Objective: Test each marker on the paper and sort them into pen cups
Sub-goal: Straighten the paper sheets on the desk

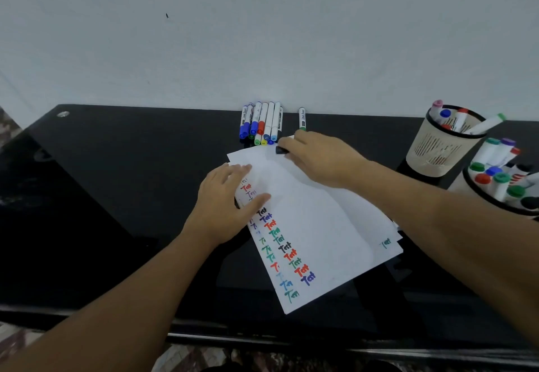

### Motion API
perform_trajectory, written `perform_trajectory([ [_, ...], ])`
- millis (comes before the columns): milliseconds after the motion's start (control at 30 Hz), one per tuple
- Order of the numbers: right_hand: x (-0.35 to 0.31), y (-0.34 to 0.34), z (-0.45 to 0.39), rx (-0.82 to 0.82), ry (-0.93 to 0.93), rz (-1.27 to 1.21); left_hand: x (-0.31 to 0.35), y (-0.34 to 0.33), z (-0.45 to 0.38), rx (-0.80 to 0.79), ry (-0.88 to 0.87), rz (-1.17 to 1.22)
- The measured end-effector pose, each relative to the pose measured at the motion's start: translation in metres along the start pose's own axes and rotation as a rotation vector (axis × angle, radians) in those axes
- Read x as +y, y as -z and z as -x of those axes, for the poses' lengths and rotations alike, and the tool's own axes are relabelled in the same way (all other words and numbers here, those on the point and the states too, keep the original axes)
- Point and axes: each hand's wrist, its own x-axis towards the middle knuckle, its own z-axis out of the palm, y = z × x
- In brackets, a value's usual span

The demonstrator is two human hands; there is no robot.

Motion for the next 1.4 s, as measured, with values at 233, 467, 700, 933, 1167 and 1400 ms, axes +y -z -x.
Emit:
perform_trajectory([
  [233,-0.046,-0.015,-0.002,-0.167,-0.018,-0.119,-0.001,-0.001,0.003,0.123,0.011,0.074],
  [467,-0.054,-0.016,0.001,-0.155,-0.023,-0.062,-0.007,-0.004,0.002,0.144,-0.128,-0.019],
  [700,-0.055,-0.016,0.002,-0.201,-0.018,-0.104,-0.011,-0.005,0.002,0.176,-0.204,-0.035],
  [933,-0.056,-0.008,0.009,-0.192,-0.102,-0.310,-0.007,-0.003,0.002,0.157,-0.062,0.014],
  [1167,-0.050,0.010,0.006,-0.112,-0.249,-0.594,-0.017,0.006,-0.001,0.243,0.283,0.038],
  [1400,-0.051,0.002,-0.006,-0.049,-0.371,-0.961,-0.032,0.013,-0.003,-0.051,-0.018,-0.212],
])
